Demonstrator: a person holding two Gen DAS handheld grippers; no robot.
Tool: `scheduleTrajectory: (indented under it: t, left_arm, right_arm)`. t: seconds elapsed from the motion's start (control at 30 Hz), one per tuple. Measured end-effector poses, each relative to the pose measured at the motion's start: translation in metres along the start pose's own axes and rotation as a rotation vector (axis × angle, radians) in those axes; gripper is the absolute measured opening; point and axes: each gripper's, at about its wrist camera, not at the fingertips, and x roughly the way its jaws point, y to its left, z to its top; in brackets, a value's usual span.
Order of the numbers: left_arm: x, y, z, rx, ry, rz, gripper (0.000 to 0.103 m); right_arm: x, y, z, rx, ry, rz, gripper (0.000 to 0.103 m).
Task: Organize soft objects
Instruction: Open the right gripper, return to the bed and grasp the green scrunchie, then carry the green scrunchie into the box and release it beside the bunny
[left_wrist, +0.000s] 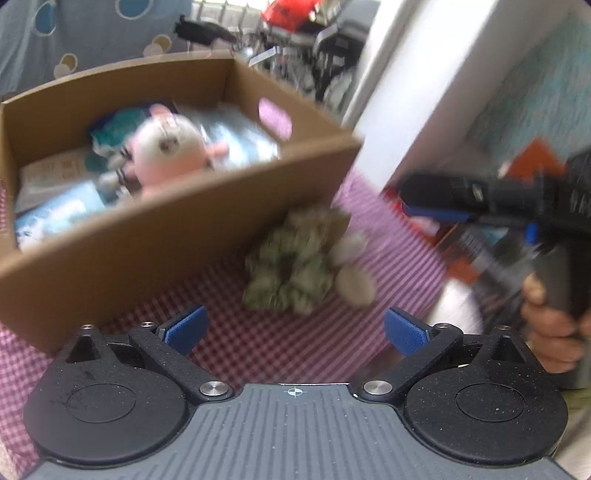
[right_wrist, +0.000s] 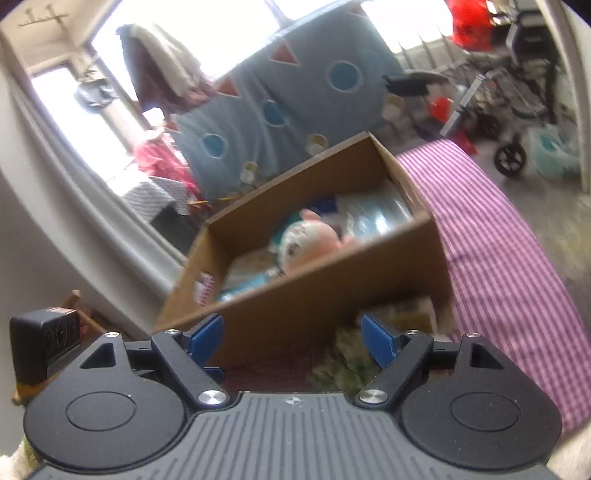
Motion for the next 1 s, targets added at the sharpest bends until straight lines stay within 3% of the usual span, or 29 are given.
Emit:
scheduleTrajectory:
  t: [0.07, 0.17, 0.37, 0.57, 0.63, 0.73, 0.8, 1.0]
  left_arm:
    - [0.027, -0.007, -0.006, 0.042, 0.036, 0.048, 0.101]
    - [0.055, -0.01, -0.009, 0.069, 0.067, 0.048, 0.101]
    - [0.081, -0.013, -0.003, 0.102, 0.046, 0.065, 0.097]
    - [0.098, -0.013, 0.0, 0.113, 0.068, 0.076, 0.082]
    - [0.099, -0.012, 0.0, 0.118, 0.056, 0.082, 0.071]
    - [0.097, -0.011, 0.001, 0.132, 0.046, 0.094, 0.06]
    - [0.094, -0.01, 0.001, 0.127, 0.04, 0.084, 0.055]
    - [0.066, -0.009, -0.003, 0.125, -0.007, 0.063, 0.054]
  right_arm:
    - [0.013, -0.007, -0.01, 0.02, 0.017, -0.052, 0.083]
    - [0.031, -0.015, -0.014, 0.045, 0.047, -0.088, 0.075]
    - [0.06, -0.018, -0.02, 0.016, 0.104, -0.163, 0.066]
    - [0.08, -0.028, -0.027, 0.028, 0.153, -0.16, 0.05]
    - [0.084, -0.032, -0.028, 0.043, 0.166, -0.158, 0.034]
    - [0.085, -0.034, -0.03, 0.067, 0.171, -0.141, 0.026]
    - [0.082, -0.031, -0.032, 0.063, 0.162, -0.136, 0.025]
    - [0.059, -0.007, -0.032, 0.022, 0.134, -0.112, 0.024]
